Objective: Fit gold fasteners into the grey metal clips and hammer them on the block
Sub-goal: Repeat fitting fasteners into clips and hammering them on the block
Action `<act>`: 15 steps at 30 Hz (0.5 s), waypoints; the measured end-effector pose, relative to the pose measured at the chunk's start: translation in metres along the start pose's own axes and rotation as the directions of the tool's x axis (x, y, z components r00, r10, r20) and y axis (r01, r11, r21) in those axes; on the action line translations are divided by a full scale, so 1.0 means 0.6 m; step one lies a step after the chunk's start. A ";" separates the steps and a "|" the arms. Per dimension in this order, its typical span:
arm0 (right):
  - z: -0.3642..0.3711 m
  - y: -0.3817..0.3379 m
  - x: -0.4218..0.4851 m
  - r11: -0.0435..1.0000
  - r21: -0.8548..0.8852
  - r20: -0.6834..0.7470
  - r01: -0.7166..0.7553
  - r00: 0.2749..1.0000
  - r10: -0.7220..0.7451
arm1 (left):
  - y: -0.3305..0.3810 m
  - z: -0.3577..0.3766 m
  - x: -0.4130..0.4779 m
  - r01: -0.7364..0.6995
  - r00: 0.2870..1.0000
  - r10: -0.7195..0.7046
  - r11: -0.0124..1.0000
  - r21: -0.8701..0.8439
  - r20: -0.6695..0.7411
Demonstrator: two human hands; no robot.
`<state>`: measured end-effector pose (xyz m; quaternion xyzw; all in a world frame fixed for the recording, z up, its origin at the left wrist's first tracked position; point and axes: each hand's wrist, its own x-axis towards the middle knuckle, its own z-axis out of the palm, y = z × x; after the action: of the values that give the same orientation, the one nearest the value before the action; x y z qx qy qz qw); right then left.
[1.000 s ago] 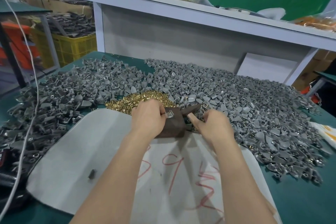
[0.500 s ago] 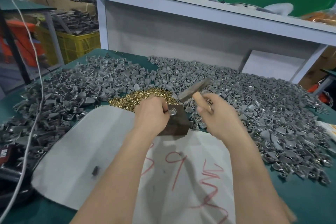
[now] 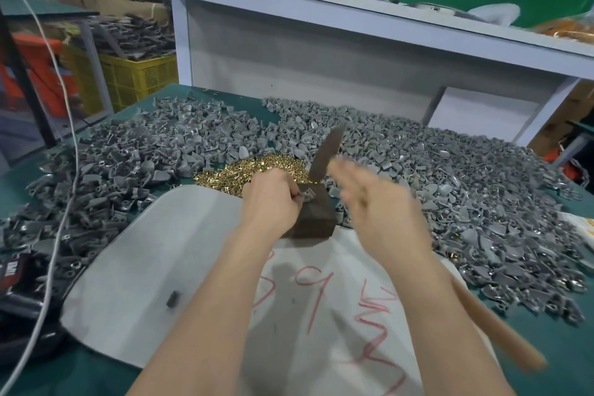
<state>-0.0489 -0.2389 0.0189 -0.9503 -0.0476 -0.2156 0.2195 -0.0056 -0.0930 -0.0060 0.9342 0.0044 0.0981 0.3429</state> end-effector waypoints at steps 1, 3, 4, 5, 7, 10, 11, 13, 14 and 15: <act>0.004 0.001 -0.002 0.999 -0.043 0.109 -0.009 0.994 0.014 | 0.000 0.000 0.000 0.008 1.000 -0.008 1.000 -0.005 -0.001; 0.007 -0.004 -0.005 0.997 -0.072 0.125 -0.008 0.992 0.017 | -0.001 0.000 0.000 0.010 1.000 -0.010 1.000 -0.010 -0.011; 0.008 -0.006 -0.007 0.999 -0.054 0.042 0.003 0.999 -0.001 | -0.001 0.001 0.000 0.004 1.000 -0.004 1.000 -0.009 -0.010; 0.007 -0.008 -0.009 1.000 0.019 -0.076 0.012 0.997 -0.011 | -0.001 0.001 0.000 -0.003 1.000 0.003 1.000 -0.007 -0.008; 0.004 -0.006 -0.004 0.989 0.140 -0.222 0.036 0.975 -0.004 | 0.001 0.001 0.002 -0.002 1.000 0.002 1.000 -0.004 -0.005; 0.006 0.006 -0.002 1.000 -0.019 0.076 0.017 0.997 -0.016 | -0.002 0.001 0.001 0.002 1.000 -0.002 1.000 -0.007 -0.012; 0.007 0.008 -0.005 0.997 -0.072 0.149 0.011 0.989 0.000 | -0.002 0.001 -0.001 -0.001 1.000 0.001 1.000 -0.004 -0.012; 0.008 0.004 -0.003 0.997 -0.082 0.044 0.005 0.999 -0.001 | -0.002 0.000 -0.002 -0.007 1.000 0.007 1.000 0.000 -0.013; 0.007 0.002 -0.004 1.000 -0.005 -0.067 0.011 0.998 -0.011 | -0.002 0.000 -0.002 -0.005 1.000 0.005 1.000 0.002 -0.007; 0.007 0.002 -0.002 0.997 0.074 -0.159 0.028 0.987 -0.016 | 0.000 0.000 0.000 0.000 1.000 0.000 1.000 -0.001 -0.002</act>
<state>-0.0481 -0.2384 0.0145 -0.9205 -0.0488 -0.2909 0.2560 -0.0054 -0.0928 -0.0060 0.9340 0.0048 0.0990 0.3432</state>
